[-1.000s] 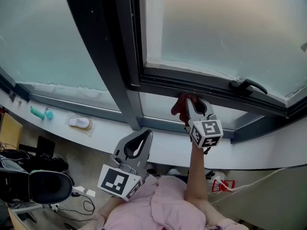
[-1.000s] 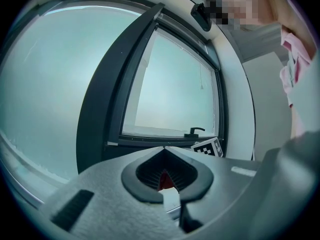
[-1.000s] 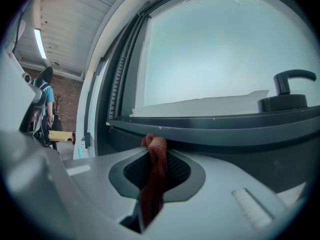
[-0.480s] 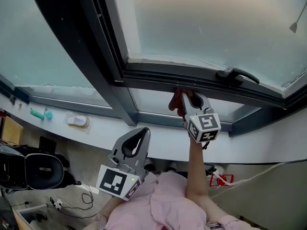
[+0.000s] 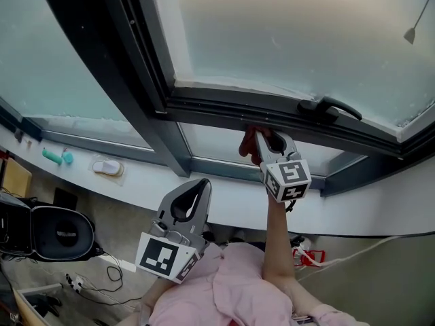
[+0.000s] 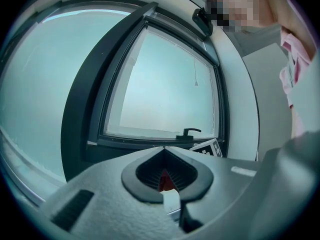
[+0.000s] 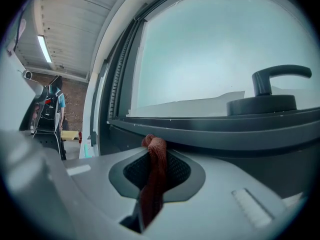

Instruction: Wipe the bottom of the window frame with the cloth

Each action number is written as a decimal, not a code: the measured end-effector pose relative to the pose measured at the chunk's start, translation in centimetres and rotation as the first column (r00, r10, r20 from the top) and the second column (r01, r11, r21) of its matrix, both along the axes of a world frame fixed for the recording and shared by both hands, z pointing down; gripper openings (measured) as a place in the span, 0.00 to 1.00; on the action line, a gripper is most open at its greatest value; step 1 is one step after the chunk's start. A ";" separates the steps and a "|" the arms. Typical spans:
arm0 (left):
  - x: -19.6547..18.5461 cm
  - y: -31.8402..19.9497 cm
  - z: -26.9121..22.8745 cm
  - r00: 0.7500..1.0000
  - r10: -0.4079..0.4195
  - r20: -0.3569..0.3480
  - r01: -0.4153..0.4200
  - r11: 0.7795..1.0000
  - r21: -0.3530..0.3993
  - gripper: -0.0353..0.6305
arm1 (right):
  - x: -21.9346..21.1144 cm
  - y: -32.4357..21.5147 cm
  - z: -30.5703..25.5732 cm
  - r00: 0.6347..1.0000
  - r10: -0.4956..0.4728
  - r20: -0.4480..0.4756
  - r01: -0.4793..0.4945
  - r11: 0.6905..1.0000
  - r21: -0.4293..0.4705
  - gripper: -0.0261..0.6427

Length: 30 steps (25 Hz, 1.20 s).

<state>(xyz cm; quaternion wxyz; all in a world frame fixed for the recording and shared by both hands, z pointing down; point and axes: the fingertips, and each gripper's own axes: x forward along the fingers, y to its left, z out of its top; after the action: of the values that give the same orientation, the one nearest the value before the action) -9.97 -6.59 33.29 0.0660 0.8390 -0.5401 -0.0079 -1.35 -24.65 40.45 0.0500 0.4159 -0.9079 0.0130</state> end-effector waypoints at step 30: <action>9.0 -0.5 0.3 1.000 -0.003 0.002 0.003 1.000 0.006 0.05 | 7.6 -0.2 -0.1 0.999 -0.048 0.004 0.048 0.999 0.009 0.11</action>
<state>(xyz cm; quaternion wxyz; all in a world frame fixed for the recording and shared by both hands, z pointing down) -0.98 -7.05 33.62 0.0632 0.8384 -0.5412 -0.0088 6.29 -24.87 40.40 0.0466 0.3941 -0.9178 0.0086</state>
